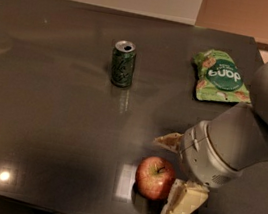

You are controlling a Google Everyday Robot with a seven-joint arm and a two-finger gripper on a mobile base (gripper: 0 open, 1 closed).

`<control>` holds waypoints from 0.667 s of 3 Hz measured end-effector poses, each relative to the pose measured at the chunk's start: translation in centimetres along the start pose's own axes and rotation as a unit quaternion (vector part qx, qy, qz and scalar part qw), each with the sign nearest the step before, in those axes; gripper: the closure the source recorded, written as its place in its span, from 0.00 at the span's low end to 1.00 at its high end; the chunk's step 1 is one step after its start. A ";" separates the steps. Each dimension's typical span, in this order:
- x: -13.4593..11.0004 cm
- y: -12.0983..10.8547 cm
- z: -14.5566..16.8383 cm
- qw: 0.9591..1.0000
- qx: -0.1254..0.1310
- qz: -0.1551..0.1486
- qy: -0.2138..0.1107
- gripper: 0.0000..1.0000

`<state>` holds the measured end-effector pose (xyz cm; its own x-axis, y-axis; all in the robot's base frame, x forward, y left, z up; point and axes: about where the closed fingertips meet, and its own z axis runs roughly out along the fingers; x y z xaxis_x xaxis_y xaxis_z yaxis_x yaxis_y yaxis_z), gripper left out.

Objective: Move apple near green can

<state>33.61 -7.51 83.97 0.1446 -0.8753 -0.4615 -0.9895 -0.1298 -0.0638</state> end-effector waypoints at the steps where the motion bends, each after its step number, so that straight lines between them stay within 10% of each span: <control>1: 0.1 -0.3 -0.1 1.000 0.004 0.011 0.002 0.40; 2: 0.2 -0.9 -0.7 1.000 0.014 0.022 0.004 0.64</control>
Offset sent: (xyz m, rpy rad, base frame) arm 0.0181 -0.0085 0.0125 -0.0059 -0.0119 -0.0894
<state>34.54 -7.89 84.61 0.1016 -0.8839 -0.4565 -0.9945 -0.0791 -0.0683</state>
